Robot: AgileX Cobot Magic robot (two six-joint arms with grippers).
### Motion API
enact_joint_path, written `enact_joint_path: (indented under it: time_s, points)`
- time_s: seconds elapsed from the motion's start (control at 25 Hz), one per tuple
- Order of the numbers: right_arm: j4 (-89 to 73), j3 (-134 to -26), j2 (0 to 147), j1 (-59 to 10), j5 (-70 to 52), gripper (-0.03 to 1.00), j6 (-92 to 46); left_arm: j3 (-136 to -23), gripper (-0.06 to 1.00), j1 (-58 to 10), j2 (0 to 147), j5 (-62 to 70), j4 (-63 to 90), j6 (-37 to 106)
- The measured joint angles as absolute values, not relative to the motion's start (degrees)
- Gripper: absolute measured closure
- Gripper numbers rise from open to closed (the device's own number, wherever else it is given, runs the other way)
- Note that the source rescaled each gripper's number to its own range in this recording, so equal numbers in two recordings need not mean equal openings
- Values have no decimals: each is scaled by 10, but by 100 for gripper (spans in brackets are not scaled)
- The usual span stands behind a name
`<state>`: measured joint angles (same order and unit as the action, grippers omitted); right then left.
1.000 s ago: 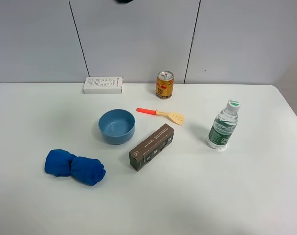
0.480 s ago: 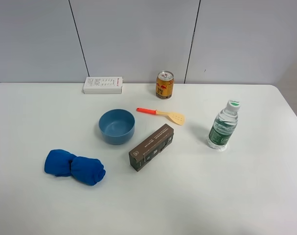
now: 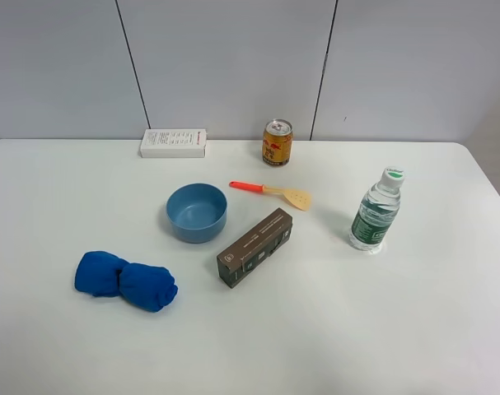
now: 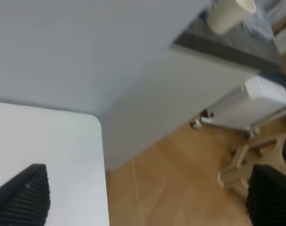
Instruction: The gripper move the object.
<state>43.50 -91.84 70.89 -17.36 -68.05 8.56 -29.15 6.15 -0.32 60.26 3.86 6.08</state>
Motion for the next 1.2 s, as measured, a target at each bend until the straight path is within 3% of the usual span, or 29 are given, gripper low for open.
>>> enact_joint_path:
  time_s: [0.24, 0.52, 0.72, 1.0, 1.2]
  points:
    - [301, -918, 708, -18, -684, 23, 7, -291, -6, 61, -3, 603, 39, 61]
    - [194, -917, 699, 83, -698, 23, -4, -291, -6, 61, -3, 603, 39, 61]
    - [165, -862, 629, 99, -699, 23, -4, -291, -6, 61, -3, 603, 39, 61]
    - [95, -662, 428, 99, -699, 23, -4, -291, -6, 61, -3, 603, 39, 61]
    - [77, -511, 257, 85, -636, 23, -6, -291, -6, 61, -3, 603, 39, 61]
